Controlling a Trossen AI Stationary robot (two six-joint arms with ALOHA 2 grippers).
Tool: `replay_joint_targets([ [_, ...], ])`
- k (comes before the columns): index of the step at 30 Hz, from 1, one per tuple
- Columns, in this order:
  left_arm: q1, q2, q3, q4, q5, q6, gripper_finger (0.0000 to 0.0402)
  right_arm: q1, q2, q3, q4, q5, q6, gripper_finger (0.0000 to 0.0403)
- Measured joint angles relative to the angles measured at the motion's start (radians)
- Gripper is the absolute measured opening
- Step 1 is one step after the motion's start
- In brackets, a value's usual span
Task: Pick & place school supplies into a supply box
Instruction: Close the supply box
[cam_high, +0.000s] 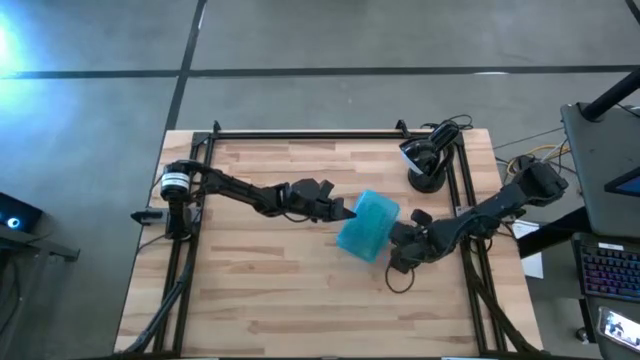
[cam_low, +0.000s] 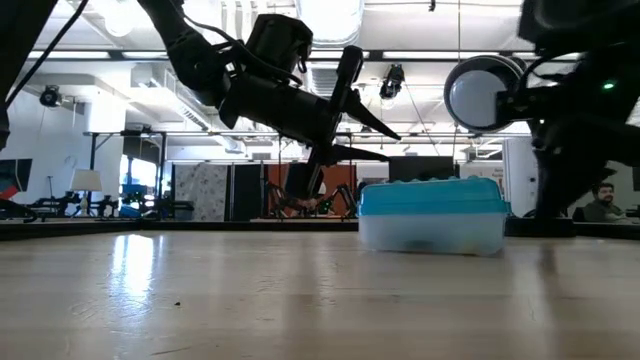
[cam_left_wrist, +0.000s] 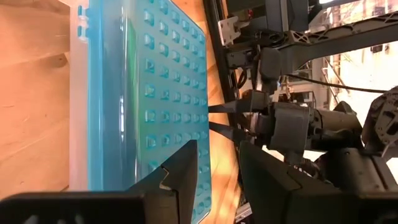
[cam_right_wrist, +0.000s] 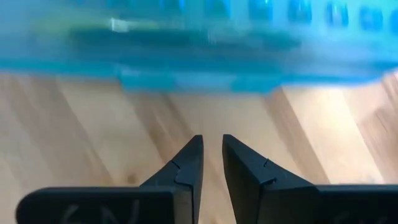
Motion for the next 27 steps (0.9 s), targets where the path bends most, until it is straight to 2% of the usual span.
replay_joint_targets([
  [7,0.0,0.0,0.0,-0.001,0.0,0.0,0.0103,0.09,-0.081,0.007,-0.071,0.018,0.157,0.0052],
  [12,-0.005,0.0,0.0,-0.004,0.0,0.005,0.0103,0.073,-0.173,0.054,-0.074,0.169,0.192,0.0052],
  [16,-0.025,-0.002,0.0,-0.005,0.0,0.029,0.0103,0.018,-0.225,0.085,-0.062,0.284,0.19,0.0052],
  [18,-0.034,-0.002,0.0,-0.005,-0.003,0.031,0.0103,-0.031,-0.225,0.08,-0.043,0.272,0.178,0.0052],
  [21,-0.046,-0.002,0.0,-0.008,-0.032,0.032,0.0103,-0.095,-0.191,0.049,0.044,0.189,0.127,0.0052],
  [24,-0.051,-0.003,-0.002,-0.008,-0.047,0.028,0.0103,-0.118,-0.144,0.033,0.109,0.134,0.068,0.0052],
  [27,-0.052,-0.003,-0.003,-0.012,-0.053,0.027,0.0103,-0.12,-0.107,0.032,0.106,0.124,0.065,0.0052],
])
